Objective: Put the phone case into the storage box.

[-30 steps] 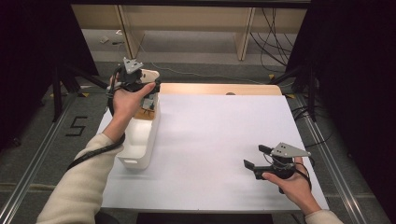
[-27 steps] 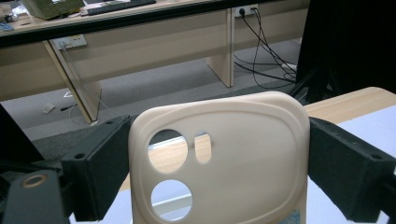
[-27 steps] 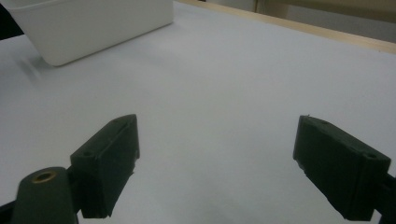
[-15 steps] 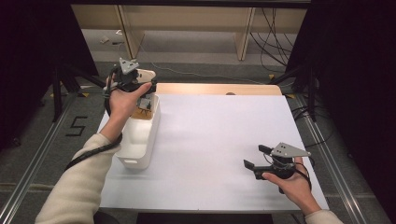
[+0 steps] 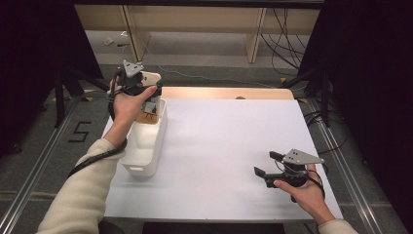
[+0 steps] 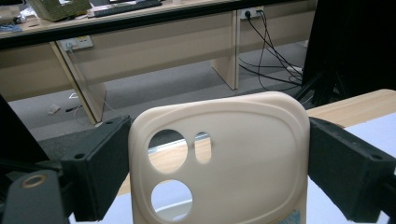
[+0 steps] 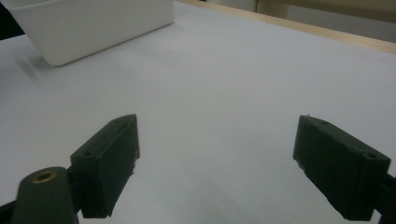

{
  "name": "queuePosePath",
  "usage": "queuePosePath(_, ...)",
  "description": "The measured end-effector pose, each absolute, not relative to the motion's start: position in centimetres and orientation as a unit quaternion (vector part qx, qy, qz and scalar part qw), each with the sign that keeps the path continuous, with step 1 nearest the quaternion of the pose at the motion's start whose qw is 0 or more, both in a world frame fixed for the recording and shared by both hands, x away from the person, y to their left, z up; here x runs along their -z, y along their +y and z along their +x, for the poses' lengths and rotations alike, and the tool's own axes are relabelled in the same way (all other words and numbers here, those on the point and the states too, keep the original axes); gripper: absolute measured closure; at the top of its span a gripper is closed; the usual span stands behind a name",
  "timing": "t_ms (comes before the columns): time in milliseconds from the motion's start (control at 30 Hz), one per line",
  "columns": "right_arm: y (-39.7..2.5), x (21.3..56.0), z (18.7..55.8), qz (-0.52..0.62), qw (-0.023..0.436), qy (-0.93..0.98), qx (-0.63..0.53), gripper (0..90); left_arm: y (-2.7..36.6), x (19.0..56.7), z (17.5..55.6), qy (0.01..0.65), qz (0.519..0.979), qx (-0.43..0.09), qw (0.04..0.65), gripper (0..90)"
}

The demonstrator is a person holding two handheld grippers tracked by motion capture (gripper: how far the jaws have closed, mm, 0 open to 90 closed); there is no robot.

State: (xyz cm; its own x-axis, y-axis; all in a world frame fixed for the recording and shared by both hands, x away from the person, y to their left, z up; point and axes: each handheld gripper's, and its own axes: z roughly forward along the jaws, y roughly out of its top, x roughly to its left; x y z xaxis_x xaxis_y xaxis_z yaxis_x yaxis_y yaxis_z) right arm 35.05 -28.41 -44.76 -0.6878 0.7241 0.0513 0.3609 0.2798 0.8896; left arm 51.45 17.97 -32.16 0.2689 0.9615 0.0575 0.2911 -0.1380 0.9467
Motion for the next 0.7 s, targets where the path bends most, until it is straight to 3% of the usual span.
queuePosePath(700, -28.42, 44.76, 35.05, 0.349, 0.186, 0.778, -0.488, 15.5, 18.38, 32.59, 52.1, 0.479, 0.653, -0.373, 0.453, 11.4)
